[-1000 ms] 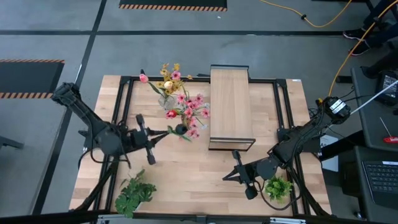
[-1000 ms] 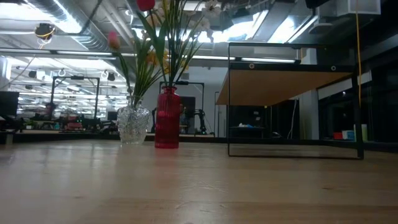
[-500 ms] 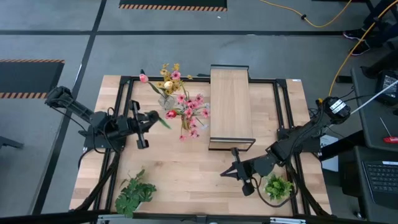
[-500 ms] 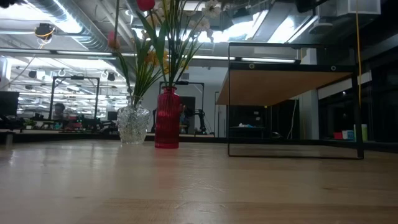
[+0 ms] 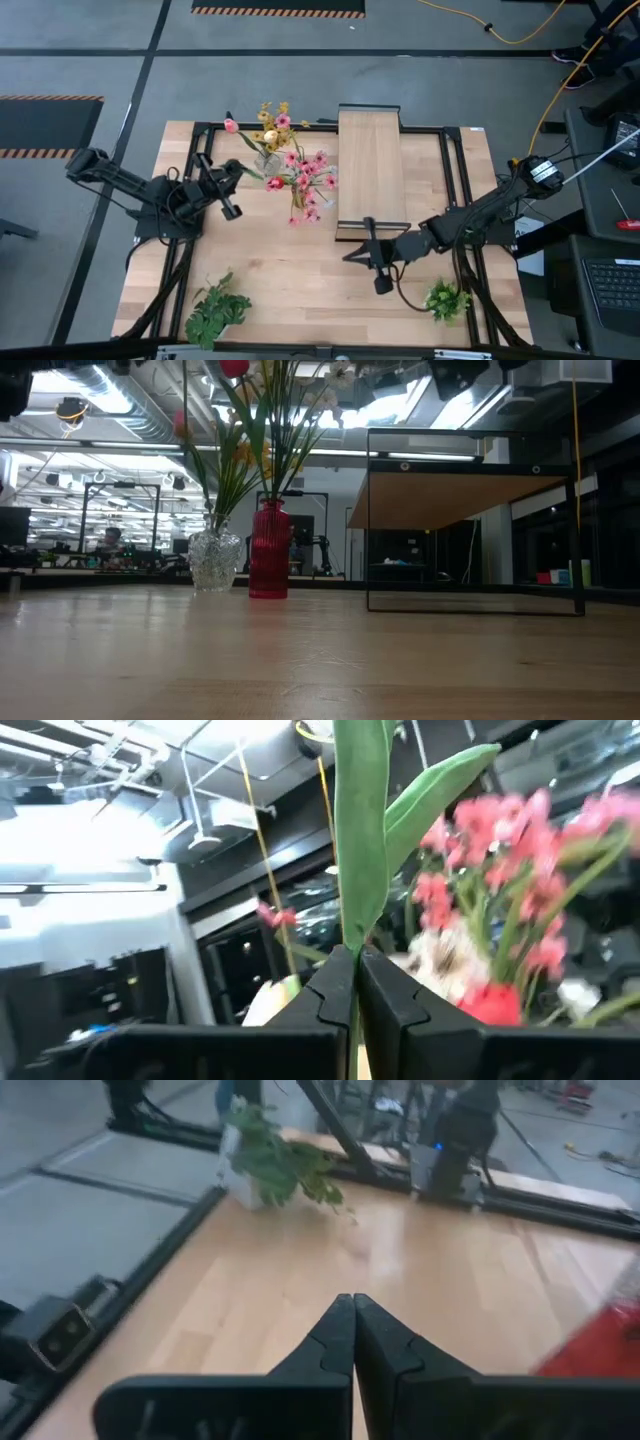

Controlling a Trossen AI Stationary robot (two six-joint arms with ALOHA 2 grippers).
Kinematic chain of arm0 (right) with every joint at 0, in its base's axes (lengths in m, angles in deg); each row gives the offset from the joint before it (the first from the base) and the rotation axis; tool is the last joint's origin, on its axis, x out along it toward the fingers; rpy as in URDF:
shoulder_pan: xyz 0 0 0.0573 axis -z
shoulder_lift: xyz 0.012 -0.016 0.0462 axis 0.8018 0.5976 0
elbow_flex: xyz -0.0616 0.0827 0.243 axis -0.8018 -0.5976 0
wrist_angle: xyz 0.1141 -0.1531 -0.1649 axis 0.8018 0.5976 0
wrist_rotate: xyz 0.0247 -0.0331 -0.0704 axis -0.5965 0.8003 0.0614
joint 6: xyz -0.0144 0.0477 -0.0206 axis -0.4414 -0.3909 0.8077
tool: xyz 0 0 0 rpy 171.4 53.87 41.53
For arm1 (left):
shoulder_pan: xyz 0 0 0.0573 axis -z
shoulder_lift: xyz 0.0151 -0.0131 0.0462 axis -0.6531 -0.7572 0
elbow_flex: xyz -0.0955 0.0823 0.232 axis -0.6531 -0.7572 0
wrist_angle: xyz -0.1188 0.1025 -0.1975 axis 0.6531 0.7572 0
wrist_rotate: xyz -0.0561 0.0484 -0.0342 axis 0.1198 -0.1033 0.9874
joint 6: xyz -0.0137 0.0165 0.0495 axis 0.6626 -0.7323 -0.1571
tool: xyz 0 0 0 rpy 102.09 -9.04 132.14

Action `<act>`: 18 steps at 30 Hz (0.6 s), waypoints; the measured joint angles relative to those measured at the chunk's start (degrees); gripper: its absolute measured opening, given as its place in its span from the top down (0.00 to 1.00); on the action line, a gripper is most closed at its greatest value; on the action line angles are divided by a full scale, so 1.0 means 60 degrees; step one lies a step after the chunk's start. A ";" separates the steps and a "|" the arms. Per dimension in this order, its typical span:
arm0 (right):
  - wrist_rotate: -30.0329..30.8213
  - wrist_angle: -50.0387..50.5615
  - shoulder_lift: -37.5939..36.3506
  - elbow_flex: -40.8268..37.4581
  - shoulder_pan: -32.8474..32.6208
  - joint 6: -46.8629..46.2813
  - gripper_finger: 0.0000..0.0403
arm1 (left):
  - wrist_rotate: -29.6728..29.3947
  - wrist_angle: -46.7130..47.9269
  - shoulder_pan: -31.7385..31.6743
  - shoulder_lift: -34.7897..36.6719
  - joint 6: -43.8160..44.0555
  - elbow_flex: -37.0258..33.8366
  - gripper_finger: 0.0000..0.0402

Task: Pick and place flowers into a vace then onto a shelf
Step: Put the black tulip into the transparent vase

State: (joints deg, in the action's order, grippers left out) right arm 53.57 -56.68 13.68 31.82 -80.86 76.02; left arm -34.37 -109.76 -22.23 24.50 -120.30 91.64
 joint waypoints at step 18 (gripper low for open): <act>-0.0314 -0.0883 0.0000 0.0000 0.0856 0.0679 0.99 | 0.2595 -0.0062 -0.3722 -0.0108 0.2203 -0.0486 0.99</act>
State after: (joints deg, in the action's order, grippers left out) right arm 51.68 -61.98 13.68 31.82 -75.72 80.09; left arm -18.80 -110.13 -44.56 23.85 -107.08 88.72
